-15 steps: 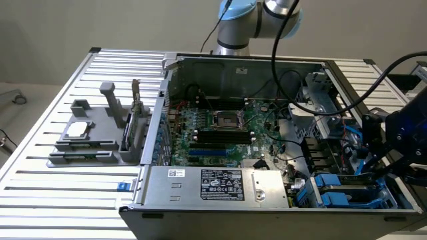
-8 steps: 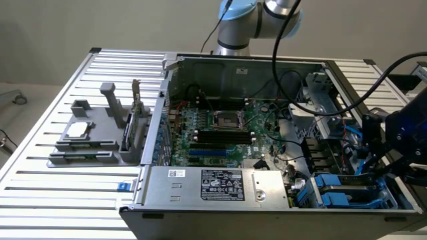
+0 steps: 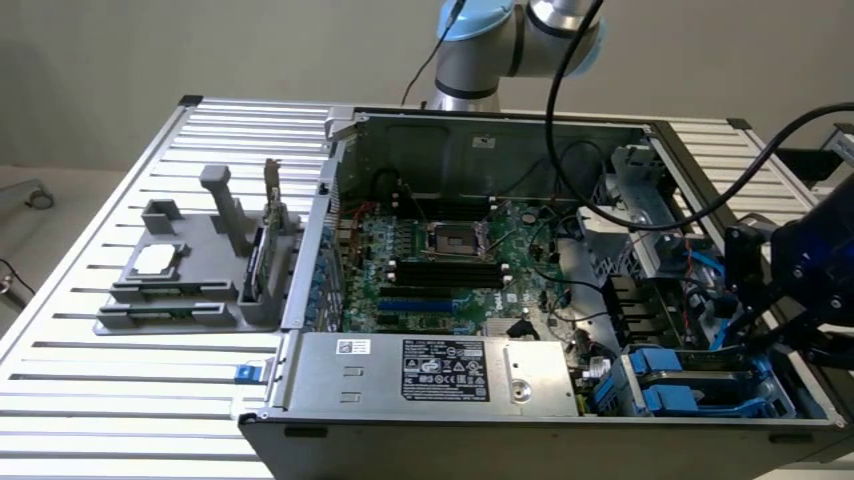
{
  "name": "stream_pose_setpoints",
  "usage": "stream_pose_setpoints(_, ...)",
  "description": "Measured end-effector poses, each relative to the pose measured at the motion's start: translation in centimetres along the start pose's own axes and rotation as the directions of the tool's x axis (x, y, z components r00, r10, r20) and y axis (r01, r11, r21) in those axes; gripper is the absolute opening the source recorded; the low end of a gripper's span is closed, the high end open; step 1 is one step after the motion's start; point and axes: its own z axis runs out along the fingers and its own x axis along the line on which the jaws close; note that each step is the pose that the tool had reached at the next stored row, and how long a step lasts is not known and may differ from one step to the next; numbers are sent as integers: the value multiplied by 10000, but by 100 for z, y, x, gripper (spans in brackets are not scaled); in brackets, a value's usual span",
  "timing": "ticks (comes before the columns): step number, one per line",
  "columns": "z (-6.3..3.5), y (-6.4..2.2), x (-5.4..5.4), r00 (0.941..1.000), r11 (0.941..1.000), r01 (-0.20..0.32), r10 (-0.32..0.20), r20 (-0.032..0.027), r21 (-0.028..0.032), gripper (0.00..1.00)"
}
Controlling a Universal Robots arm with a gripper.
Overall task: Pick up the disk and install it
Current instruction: 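Insert the first disk wire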
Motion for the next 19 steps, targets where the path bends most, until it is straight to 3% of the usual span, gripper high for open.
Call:
stream_pose_setpoints(9,15,19,12,9999,9999,158,-158,-32,7,26)
stream_pose_setpoints(19,24,45,-2,9979,9980,638,-638,-131,19,26)
